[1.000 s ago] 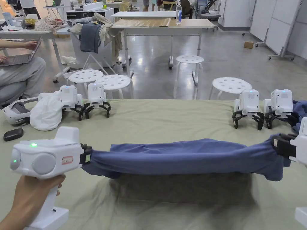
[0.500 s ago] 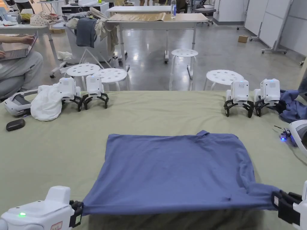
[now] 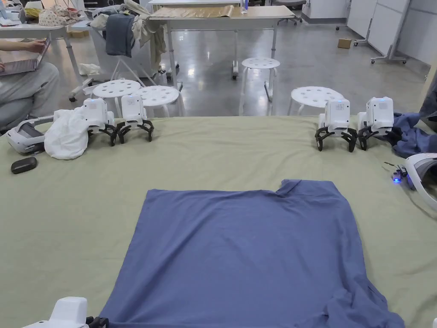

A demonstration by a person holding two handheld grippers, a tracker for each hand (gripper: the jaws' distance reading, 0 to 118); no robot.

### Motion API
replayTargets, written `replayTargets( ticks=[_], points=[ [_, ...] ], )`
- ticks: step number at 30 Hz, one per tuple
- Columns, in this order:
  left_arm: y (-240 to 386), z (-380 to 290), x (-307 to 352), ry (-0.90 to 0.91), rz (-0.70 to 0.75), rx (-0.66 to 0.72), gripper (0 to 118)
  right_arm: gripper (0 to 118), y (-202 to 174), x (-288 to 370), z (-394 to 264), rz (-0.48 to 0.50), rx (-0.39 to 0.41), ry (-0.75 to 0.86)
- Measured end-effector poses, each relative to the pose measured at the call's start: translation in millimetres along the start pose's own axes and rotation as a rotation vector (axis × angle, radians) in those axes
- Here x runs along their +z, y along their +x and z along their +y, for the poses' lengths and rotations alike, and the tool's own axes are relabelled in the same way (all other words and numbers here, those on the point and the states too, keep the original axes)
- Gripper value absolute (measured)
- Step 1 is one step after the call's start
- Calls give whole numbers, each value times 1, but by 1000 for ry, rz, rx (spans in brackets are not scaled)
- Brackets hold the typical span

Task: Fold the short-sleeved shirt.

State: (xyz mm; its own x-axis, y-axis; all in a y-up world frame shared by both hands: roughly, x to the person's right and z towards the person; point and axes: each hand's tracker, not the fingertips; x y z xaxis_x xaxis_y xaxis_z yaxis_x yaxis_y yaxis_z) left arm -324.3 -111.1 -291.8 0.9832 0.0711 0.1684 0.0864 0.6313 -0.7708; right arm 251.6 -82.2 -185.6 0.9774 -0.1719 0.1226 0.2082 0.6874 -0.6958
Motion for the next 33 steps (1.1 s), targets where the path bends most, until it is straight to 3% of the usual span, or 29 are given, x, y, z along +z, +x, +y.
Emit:
replayTargets(
  ticks=[21, 24, 25, 26, 28, 29, 31, 33],
  points=[
    [11, -30, -14, -87, 35, 51, 0, 6, 7, -34, -48, -67, -75, -124],
    [12, -28, -8, -74, 25, 61, 12, 8, 4, -27, -42, -64, -75, -109],
    [13, -28, -5, -66, 26, 68, 19, 13, 0, -24, -38, -67, -69, -101],
    [13, -27, -3, -62, 22, 70, 33, 28, -2, -21, -35, -73, -61, -93],
    [16, -23, 1, -43, 36, 93, 68, 58, -6, -16, -30, -65, -39, -70],
    [17, -21, 3, -31, 42, 103, 90, 79, -8, -14, -26, -61, -38, -60],
    [21, -14, 12, 39, 41, 114, 103, 101, -15, -6, -15, -43, -21, -21],
    [26, -5, 21, 101, 39, 103, 104, 104, -24, 3, -2, -41, 11, 47]
  ],
)
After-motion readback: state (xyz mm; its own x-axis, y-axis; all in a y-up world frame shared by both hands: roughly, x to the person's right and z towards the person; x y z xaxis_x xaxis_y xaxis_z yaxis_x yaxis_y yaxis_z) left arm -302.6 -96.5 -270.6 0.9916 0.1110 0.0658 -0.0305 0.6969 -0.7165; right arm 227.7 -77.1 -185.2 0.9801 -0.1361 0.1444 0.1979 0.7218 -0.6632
